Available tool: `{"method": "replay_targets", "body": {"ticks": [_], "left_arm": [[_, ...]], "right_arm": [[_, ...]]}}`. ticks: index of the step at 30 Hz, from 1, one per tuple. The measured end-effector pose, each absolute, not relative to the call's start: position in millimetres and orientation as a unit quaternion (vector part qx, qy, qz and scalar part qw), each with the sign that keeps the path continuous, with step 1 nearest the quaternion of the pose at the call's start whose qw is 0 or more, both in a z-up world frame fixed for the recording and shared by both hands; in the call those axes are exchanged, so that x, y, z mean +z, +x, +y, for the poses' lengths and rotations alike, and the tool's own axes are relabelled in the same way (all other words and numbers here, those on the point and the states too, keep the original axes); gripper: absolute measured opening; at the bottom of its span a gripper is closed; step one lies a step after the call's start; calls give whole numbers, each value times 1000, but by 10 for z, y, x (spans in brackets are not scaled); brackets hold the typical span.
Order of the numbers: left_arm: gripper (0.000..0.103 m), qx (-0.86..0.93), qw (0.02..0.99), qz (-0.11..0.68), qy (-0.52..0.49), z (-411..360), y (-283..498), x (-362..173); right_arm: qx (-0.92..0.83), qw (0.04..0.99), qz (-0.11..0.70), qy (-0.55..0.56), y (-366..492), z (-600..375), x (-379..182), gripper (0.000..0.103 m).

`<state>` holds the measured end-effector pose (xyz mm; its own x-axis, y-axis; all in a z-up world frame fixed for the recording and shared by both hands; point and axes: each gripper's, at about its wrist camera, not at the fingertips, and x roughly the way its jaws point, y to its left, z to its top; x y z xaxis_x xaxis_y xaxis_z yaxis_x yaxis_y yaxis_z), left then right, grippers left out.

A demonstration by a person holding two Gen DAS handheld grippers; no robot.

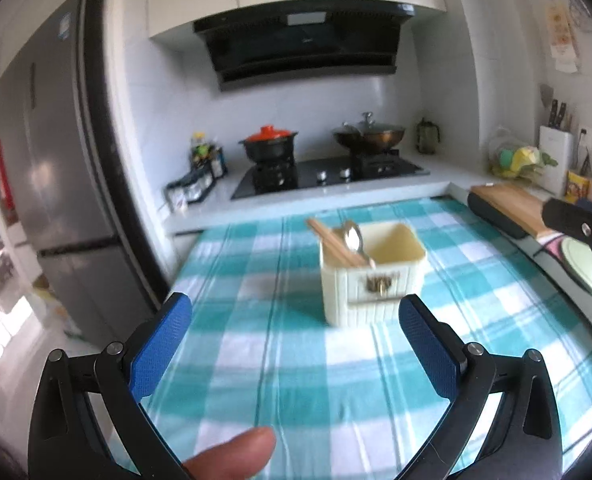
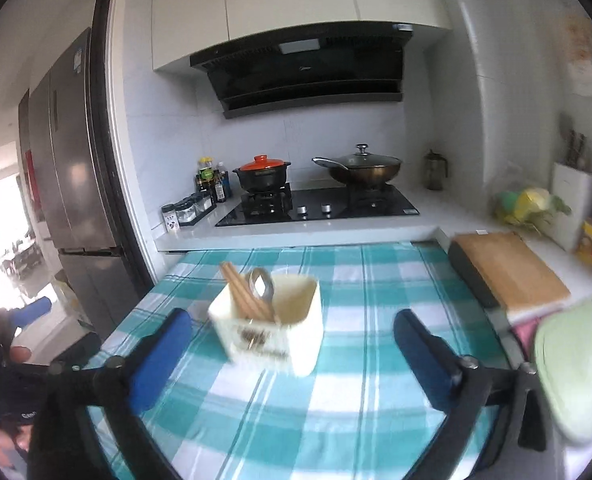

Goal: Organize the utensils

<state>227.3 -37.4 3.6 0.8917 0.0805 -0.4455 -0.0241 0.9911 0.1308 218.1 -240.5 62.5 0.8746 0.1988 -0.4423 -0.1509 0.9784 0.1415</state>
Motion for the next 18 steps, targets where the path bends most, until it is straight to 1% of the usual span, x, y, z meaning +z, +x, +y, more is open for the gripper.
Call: {"method": "replay_targets", "body": {"ticks": [3,6,13,18], "left_arm": [[103,40,967,242,67,-409,2051,-18],[103,30,964,261,44,-354,1908,9],[103,27,964,263,14,-252,1765,168],[103,30,965,260,24,-279,1683,220]], "right_arm": [[80,964,250,52,1933,-2332,508,103],[73,962,258,41,1792,-2253,499,103],[54,966,251,-29,1557,-2016,707,103],[65,967,245,-29,1433,-1939,810,103]]}}
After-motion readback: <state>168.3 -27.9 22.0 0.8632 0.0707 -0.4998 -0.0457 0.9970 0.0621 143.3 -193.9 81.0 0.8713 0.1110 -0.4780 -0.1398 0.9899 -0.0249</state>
